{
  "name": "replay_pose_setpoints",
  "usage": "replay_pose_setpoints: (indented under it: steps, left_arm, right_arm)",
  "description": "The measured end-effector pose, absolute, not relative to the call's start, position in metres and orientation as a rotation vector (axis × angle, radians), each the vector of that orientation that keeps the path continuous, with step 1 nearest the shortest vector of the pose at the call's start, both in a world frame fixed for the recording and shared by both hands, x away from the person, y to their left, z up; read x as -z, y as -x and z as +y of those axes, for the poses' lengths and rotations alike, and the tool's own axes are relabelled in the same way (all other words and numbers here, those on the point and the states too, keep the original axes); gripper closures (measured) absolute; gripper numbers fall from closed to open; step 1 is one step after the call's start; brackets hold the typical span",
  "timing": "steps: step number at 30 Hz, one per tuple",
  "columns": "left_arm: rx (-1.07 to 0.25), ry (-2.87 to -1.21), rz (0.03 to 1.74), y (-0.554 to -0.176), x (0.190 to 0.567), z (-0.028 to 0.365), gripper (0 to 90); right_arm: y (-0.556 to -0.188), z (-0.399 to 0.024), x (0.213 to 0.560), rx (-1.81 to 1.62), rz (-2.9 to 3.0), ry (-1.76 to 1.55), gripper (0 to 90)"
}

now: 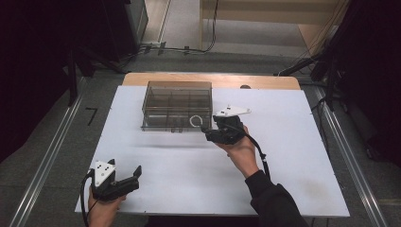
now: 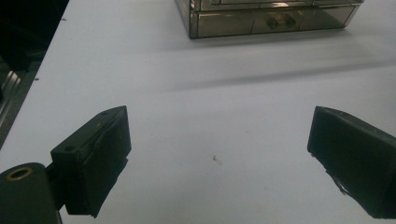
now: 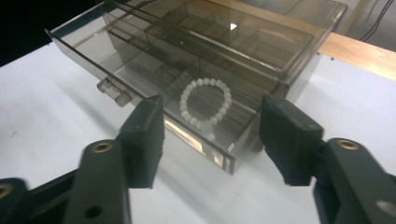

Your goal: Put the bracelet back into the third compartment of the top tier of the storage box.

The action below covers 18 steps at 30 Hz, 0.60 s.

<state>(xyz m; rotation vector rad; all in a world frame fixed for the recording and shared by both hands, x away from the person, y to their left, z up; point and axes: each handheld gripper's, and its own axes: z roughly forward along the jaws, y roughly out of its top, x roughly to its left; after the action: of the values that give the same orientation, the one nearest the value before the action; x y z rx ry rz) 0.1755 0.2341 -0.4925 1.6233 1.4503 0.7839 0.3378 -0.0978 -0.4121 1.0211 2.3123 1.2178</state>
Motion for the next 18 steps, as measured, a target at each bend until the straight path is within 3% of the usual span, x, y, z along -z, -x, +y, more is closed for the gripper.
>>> replay_pose_setpoints:
  steps: [8,18]
  left_arm:
    - [-0.785,-1.622,1.453,-0.175,0.492,0.234,6.5]
    - [-0.785,-1.629,1.456,-0.176,0.493,0.233,6.5]
  right_arm:
    - [-0.322,-0.127,0.419,-1.257,2.299,-1.065,29.7]
    - [-0.298,-0.18,0.438,-1.23,2.259,-1.126,26.7]
